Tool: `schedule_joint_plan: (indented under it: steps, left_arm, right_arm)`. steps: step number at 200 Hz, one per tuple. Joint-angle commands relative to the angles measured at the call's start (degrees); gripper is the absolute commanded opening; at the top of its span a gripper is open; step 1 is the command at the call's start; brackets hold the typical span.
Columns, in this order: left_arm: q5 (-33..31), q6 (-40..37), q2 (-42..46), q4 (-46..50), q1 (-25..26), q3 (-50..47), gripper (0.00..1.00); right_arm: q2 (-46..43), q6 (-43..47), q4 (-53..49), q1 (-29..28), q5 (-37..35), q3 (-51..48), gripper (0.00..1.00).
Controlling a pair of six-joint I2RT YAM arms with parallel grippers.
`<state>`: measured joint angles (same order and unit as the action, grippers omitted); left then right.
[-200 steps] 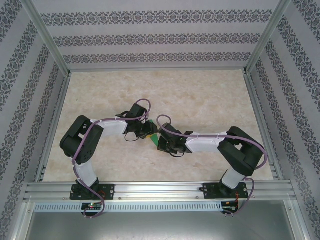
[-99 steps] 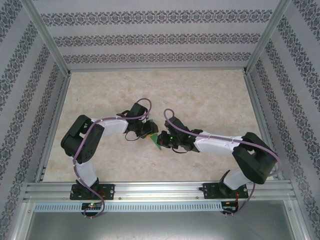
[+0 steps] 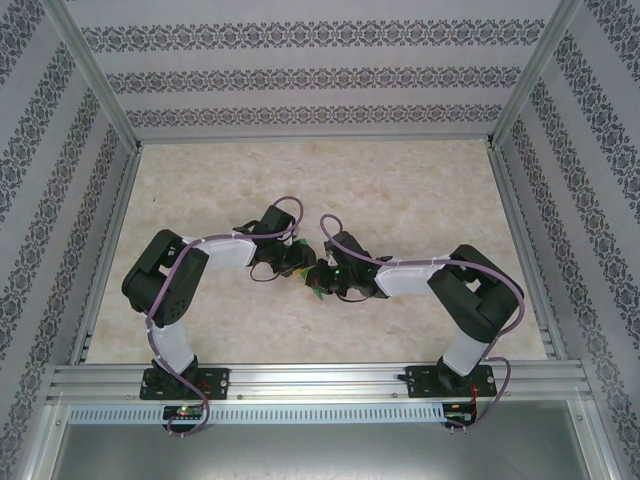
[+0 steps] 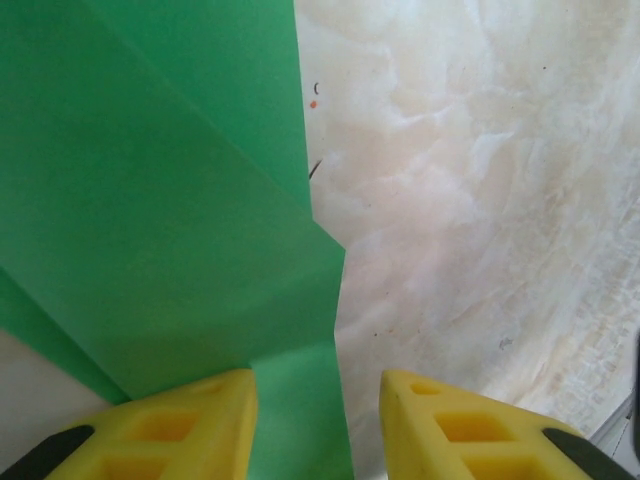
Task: Fold a paper plane with a square sheet of paper (pick it up from the middle)
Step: Fold the wing for the fifth time at the center of the table.
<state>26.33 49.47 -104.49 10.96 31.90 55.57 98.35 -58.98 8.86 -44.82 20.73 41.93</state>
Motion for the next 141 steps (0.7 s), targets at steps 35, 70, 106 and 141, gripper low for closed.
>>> schedule_joint_plan:
  steps: [35, 70, 106, 141]
  left_arm:
    - [-2.07, -1.47, -2.32, 2.22, -0.17, 0.39, 0.39]
    - [-2.31, -1.31, -2.56, 2.53, -0.12, 0.51, 0.39]
    - [-2.48, -1.12, -2.59, 2.69, -0.12, 0.57, 0.39]
    - [-2.49, -1.19, -2.98, 2.75, -0.12, 0.53, 0.38]
  right_arm:
    - [3.73, -3.8, 6.62, 0.7, 3.88, -7.74, 0.0]
    - [1.26, -4.22, 6.2, 0.52, 3.88, -10.07, 0.0]
    - [-1.89, -3.4, 2.82, 0.38, 4.03, -10.89, 0.01]
    - [-1.92, -4.09, 3.79, 0.04, 4.89, -13.24, 0.02]
